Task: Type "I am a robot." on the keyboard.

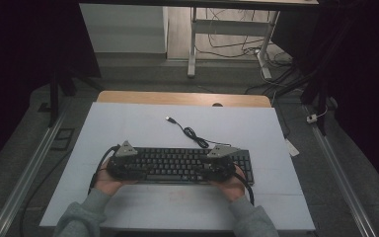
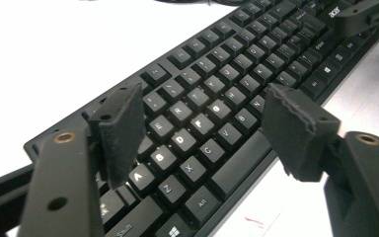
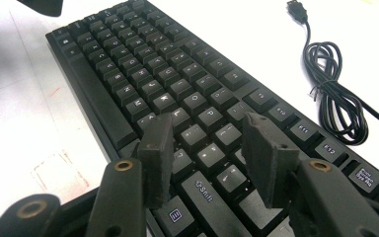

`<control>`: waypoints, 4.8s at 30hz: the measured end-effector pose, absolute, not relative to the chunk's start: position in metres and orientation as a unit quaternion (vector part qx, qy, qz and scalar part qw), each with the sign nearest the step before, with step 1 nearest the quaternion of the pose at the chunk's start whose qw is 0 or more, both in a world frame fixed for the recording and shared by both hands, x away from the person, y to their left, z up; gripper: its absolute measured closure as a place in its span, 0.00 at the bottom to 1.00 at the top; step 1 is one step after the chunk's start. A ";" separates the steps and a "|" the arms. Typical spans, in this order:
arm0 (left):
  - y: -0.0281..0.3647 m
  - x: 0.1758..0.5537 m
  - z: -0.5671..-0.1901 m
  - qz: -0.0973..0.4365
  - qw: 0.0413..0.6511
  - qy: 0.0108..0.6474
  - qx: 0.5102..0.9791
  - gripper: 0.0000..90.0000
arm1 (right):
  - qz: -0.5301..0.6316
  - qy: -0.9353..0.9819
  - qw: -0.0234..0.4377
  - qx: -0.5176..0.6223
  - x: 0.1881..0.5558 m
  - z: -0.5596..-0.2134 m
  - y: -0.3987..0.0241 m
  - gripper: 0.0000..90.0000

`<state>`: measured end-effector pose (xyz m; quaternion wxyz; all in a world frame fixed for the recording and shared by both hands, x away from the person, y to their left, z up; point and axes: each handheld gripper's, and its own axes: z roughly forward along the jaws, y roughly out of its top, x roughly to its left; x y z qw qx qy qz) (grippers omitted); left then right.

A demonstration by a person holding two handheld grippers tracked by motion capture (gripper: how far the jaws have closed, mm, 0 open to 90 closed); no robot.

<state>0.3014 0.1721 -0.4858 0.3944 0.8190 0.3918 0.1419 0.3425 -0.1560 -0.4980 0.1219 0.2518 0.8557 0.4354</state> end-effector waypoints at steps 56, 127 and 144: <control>0.187 0.317 -0.516 0.149 0.317 0.425 0.834 0.99 | 0.424 0.861 0.126 0.251 0.343 -0.500 -0.155 0.61; 0.187 0.308 -0.497 0.125 0.387 0.419 0.812 0.34 | 0.424 0.877 0.099 0.203 0.337 -0.500 -0.110 0.99; 0.185 0.308 -0.499 0.126 0.381 0.415 0.816 0.34 | 0.390 0.891 0.109 0.205 0.341 -0.514 -0.081 0.99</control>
